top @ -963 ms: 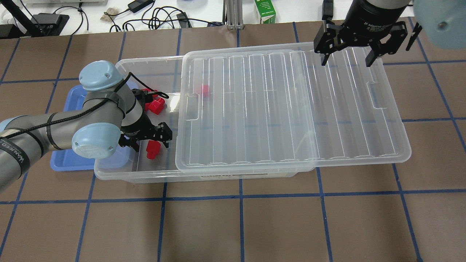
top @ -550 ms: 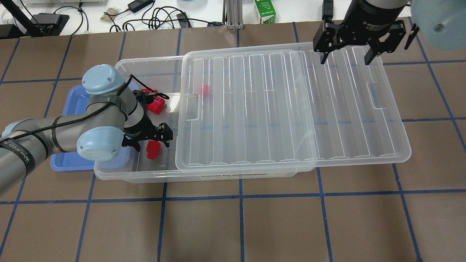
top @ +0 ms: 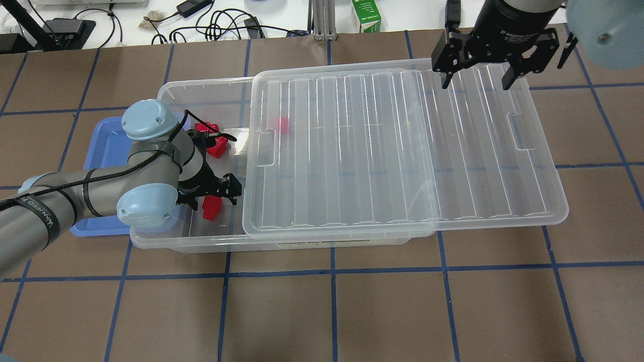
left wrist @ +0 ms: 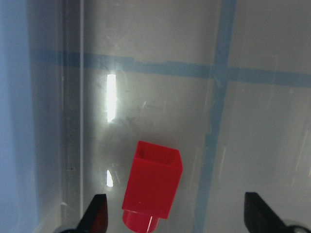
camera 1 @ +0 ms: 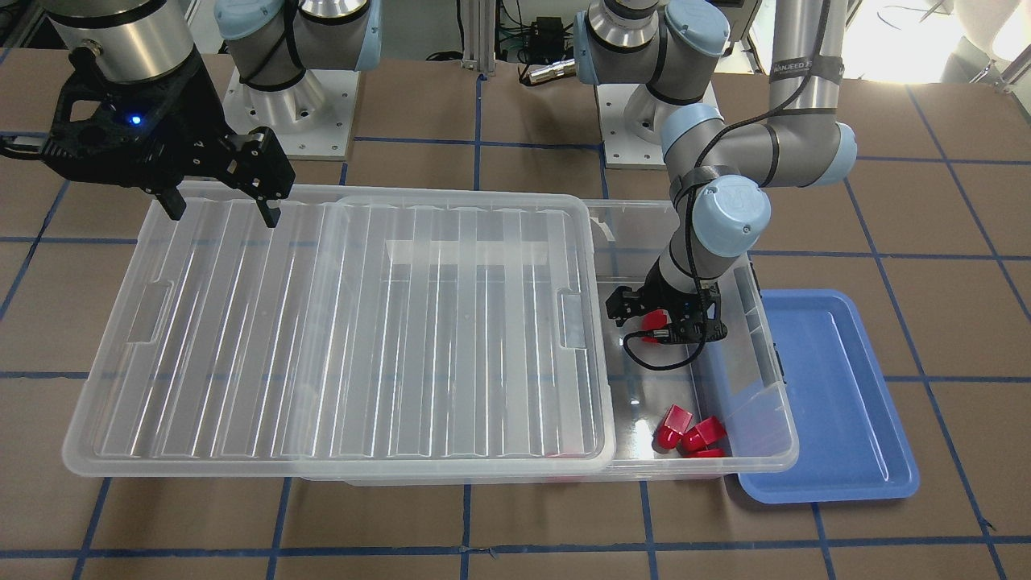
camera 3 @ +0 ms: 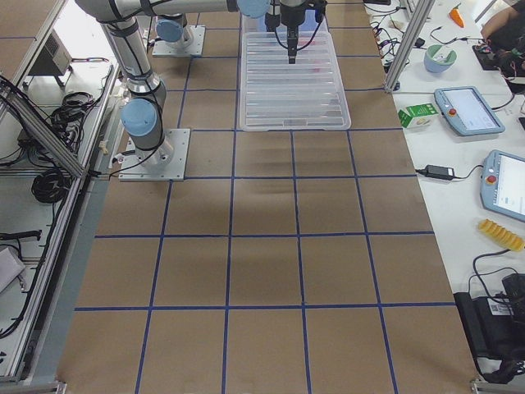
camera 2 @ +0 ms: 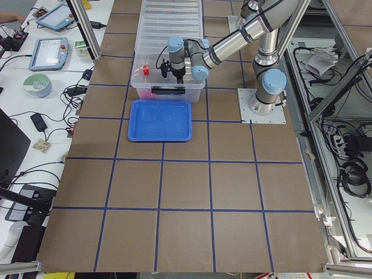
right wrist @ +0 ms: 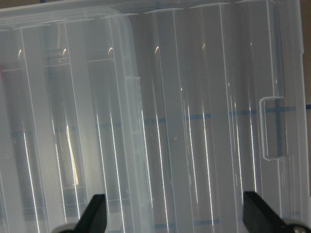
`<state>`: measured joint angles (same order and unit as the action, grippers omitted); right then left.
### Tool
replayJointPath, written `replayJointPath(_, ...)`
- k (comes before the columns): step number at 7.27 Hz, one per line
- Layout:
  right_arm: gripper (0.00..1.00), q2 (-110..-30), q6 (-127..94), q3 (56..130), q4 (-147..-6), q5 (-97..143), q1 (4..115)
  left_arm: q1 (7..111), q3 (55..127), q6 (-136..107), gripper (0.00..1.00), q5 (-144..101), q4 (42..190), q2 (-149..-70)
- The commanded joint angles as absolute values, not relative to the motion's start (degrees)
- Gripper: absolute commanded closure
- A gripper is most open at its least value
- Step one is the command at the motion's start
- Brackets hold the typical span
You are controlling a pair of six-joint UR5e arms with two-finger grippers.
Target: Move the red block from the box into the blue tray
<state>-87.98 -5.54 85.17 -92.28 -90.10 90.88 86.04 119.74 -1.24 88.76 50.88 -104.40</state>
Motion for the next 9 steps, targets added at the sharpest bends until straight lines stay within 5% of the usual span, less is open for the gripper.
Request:
replayJointPath(1,0.00,-87.98,-5.62,85.17,-92.29,-90.17,90.88,85.96,119.88,0.96,0.02,88.94,50.19,-105.03)
replayJointPath(2,0.00,-87.89,-5.62,85.17,-92.29,-90.18,90.88,85.96,119.53,0.97,0.12,88.86,50.27,-105.38)
replayJointPath(4,0.00,-87.89,-5.71,85.17,-92.29,-90.18,90.88,86.04,119.44,1.23,0.74,88.86,50.19,-105.73)
replayJointPath(5,0.00,-87.98,-5.71,85.17,-92.29,-90.09,90.88,86.13,119.53,1.23,0.86,88.94,50.19,-105.47)
replayJointPath(7,0.00,-87.89,-5.80,85.17,-92.29,-90.18,90.88,86.22,119.09,1.23,1.00,89.12,50.36,-103.71)
replayJointPath(9,0.00,-87.98,-5.89,85.17,-92.29,-90.09,90.88,86.13,112.81,1.23,1.00,88.95,57.68,-100.04)
